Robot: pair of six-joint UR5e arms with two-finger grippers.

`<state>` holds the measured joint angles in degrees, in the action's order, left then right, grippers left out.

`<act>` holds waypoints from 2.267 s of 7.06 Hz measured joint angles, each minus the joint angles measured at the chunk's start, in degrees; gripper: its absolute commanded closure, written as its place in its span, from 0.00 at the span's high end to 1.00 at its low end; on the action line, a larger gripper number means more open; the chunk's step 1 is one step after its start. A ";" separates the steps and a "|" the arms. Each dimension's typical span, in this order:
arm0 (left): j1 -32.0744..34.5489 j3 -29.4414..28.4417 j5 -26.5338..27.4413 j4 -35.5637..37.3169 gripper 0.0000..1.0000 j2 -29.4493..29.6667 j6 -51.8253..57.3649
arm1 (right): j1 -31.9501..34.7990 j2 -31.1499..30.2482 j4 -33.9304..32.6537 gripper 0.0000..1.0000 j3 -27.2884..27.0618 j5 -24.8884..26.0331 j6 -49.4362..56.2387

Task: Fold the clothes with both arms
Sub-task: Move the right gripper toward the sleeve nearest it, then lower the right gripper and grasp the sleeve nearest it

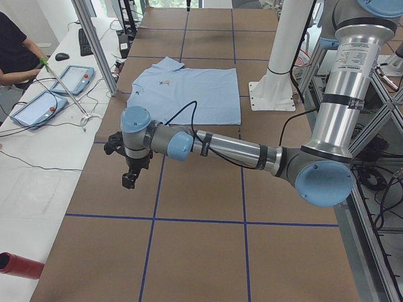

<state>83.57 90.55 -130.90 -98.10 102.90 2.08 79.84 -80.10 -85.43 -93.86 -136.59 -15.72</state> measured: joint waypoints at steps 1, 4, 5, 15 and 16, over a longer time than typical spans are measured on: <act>-2.65 0.51 -0.11 -0.91 1.00 0.70 -4.00 | -2.68 5.81 0.26 1.00 5.24 1.51 -0.53; -6.96 -0.08 -1.42 -8.90 1.00 2.27 -12.75 | -8.72 12.08 15.77 1.00 14.64 6.54 -8.32; -7.66 -1.58 -2.87 -9.72 1.00 4.14 -14.21 | -11.42 12.31 22.63 1.00 16.75 7.57 -16.39; -9.69 -5.27 -4.30 -12.31 1.00 5.78 -15.10 | -24.01 23.78 30.17 0.55 32.97 14.68 -24.53; -9.64 -5.24 -4.39 -12.78 1.00 5.56 -15.15 | -24.15 23.81 30.20 0.42 33.26 14.74 -24.54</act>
<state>73.93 85.31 -135.29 -110.88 108.46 -13.06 55.69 -56.29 -55.22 -60.61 -121.85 -40.25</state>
